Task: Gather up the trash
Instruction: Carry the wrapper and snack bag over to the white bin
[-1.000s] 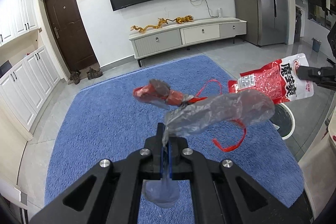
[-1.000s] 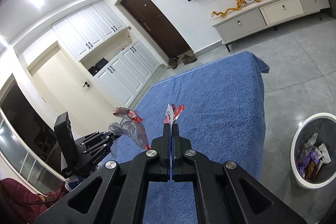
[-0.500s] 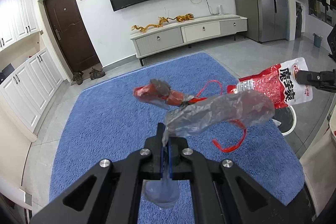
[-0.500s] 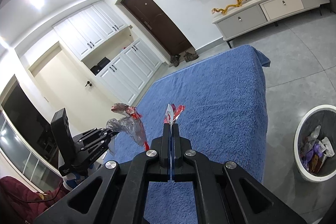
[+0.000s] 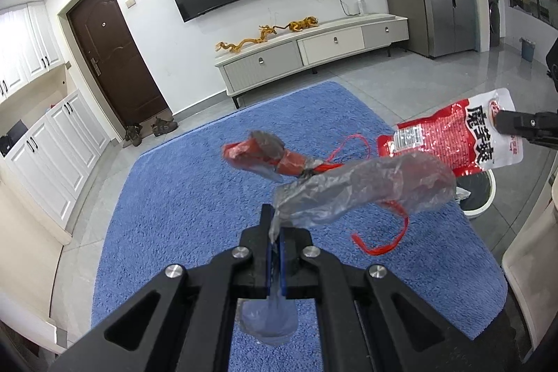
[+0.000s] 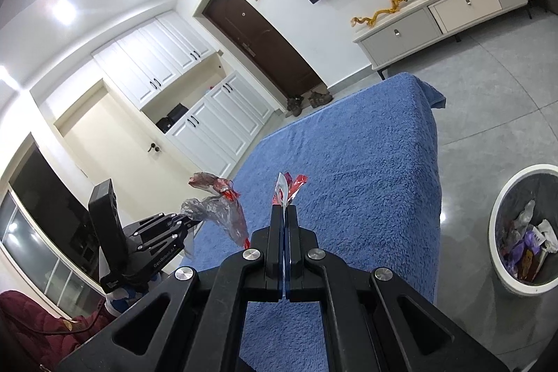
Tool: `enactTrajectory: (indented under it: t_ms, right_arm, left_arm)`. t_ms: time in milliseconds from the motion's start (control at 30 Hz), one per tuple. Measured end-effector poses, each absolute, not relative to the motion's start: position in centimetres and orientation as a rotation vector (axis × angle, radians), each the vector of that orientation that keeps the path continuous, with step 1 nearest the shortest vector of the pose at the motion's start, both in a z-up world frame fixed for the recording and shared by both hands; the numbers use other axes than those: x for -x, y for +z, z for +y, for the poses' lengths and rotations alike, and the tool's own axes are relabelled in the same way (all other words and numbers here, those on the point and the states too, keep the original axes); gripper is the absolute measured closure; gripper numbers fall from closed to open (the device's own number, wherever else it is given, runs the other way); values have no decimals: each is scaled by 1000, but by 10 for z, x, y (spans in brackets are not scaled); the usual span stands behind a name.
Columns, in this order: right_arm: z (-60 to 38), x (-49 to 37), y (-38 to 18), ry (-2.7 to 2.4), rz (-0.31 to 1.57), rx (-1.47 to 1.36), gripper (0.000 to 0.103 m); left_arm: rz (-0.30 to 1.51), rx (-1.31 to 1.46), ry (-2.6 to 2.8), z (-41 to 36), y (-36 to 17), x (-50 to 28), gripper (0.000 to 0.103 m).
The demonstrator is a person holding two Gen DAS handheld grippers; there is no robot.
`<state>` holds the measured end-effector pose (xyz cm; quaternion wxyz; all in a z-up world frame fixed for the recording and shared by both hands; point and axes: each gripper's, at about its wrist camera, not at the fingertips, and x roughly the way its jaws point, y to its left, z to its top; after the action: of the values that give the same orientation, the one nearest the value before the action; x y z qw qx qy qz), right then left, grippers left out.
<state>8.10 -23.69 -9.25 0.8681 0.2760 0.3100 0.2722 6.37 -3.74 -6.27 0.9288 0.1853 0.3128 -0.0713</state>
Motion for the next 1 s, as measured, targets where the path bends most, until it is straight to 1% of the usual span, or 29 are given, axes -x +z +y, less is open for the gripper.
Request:
enactTrajectory:
  t_ms: [267, 1000]
  right_arm:
    - [-254, -70, -95, 565, 617, -611, 103]
    - [-334, -16, -103, 423, 520, -695, 103]
  left_arm:
    - [633, -423, -156, -54, -60, -62, 101]
    - [577, -528, -290, -145, -53, -58, 101]
